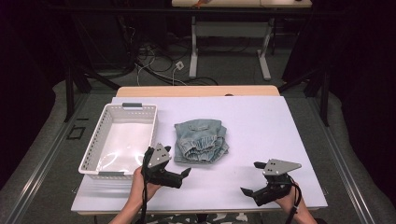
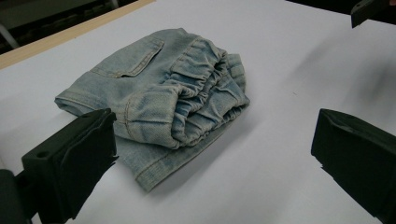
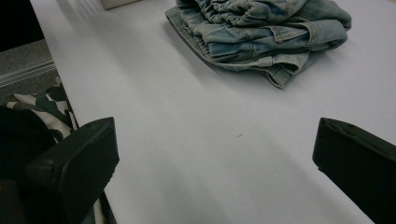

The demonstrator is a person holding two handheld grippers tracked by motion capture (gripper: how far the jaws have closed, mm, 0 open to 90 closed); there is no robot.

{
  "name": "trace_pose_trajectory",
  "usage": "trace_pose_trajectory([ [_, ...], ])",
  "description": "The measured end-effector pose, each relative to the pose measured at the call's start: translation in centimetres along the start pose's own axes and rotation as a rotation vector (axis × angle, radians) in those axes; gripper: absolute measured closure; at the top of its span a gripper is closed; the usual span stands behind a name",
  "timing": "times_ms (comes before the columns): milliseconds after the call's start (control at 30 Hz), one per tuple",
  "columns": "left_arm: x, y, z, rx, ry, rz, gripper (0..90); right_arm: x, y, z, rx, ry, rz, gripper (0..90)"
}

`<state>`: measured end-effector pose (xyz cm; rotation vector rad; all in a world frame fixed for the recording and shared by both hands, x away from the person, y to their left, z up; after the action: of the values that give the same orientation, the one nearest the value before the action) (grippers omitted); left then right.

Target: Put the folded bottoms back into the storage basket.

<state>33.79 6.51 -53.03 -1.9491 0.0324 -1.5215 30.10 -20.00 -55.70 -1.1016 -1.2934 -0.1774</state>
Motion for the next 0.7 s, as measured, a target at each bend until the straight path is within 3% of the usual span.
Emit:
trace_pose_trajectory([
  [700, 1.4, 1.9, 1.7, -0.016, -0.057, -0.001, 0.0, -0.1, 0.0, 0.1, 0.005, -0.007, 0.005, 0.4],
])
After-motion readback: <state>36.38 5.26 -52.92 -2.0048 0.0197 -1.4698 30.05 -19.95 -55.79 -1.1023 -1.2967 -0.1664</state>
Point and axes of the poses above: each handheld gripper's, and its own axes: y roughly forward along the jaws, x roughly out of its top, z roughly to its left, the point moved 8 cm from there along y, roughly forward along the jaws, and after that the axes turned 14 degrees about -x, right-handed, at the moved point
